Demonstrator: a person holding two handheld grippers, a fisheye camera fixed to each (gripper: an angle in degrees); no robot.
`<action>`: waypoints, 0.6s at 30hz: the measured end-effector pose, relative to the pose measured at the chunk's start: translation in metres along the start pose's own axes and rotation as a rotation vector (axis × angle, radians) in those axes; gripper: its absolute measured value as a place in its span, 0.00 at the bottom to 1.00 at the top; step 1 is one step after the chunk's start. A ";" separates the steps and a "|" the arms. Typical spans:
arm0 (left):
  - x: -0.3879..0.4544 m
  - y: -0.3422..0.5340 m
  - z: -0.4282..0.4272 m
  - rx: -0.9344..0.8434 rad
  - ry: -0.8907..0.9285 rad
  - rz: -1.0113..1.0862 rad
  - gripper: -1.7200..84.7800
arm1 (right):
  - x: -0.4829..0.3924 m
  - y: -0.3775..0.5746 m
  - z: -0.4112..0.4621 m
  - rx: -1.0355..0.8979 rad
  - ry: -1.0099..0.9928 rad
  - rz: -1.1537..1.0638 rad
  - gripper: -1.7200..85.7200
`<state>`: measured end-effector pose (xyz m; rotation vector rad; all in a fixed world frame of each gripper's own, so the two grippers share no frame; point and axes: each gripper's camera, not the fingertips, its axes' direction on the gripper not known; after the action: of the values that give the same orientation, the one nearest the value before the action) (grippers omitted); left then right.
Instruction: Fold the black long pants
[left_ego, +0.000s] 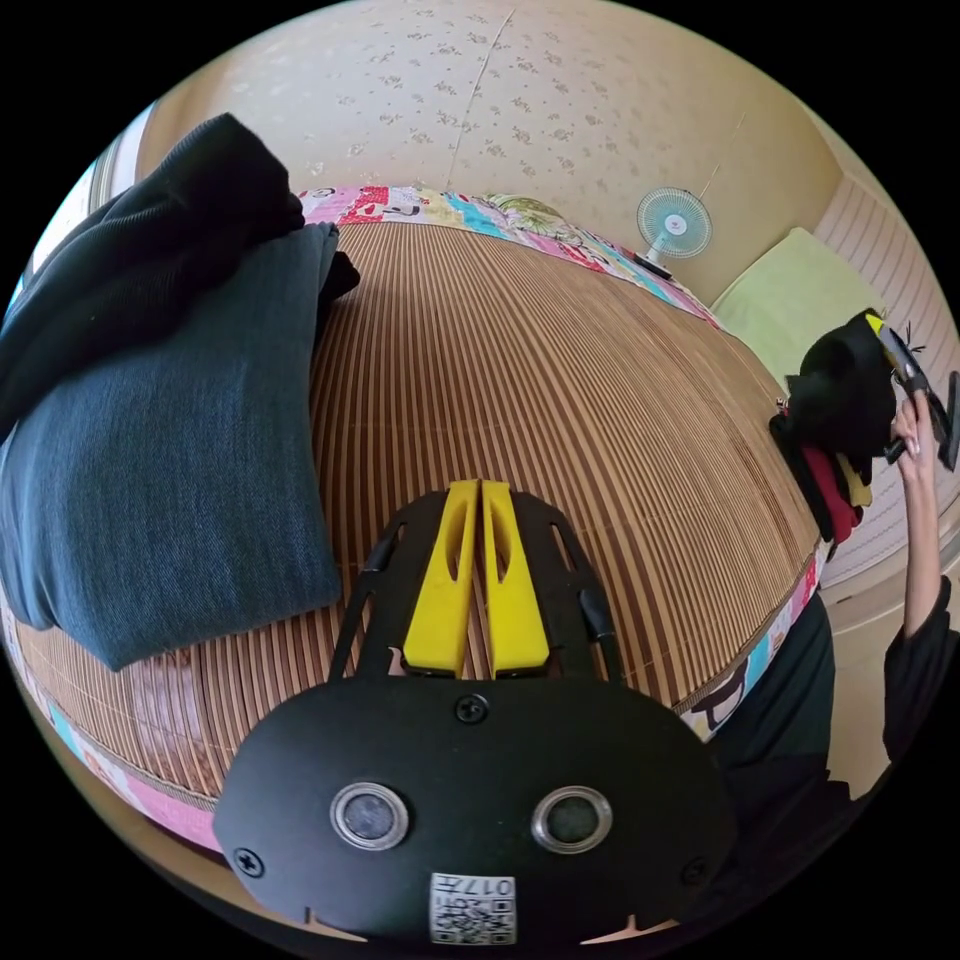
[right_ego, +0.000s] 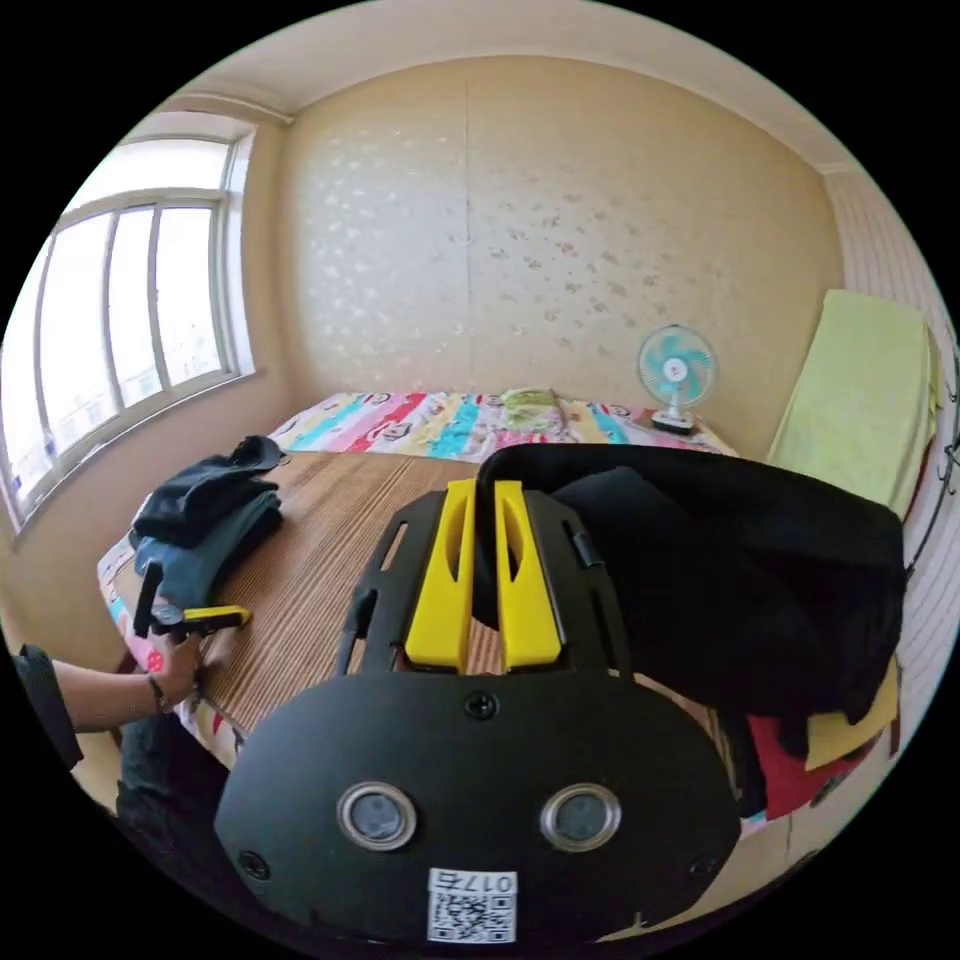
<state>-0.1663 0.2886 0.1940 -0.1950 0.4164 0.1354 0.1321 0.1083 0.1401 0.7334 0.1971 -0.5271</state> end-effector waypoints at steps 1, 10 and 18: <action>-0.001 0.000 0.000 0.000 0.002 -0.001 0.01 | -0.013 0.012 0.015 -0.053 -0.053 -0.021 0.05; -0.016 0.003 -0.002 0.005 0.015 -0.005 0.01 | -0.112 0.178 0.074 -0.307 -0.209 -0.191 0.03; -0.015 0.002 0.000 0.005 -0.024 0.012 0.01 | -0.031 0.132 0.045 -0.141 0.223 -0.109 0.16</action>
<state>-0.1801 0.2896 0.2002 -0.1859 0.3942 0.1481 0.1741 0.1712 0.2614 0.6454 0.4798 -0.5289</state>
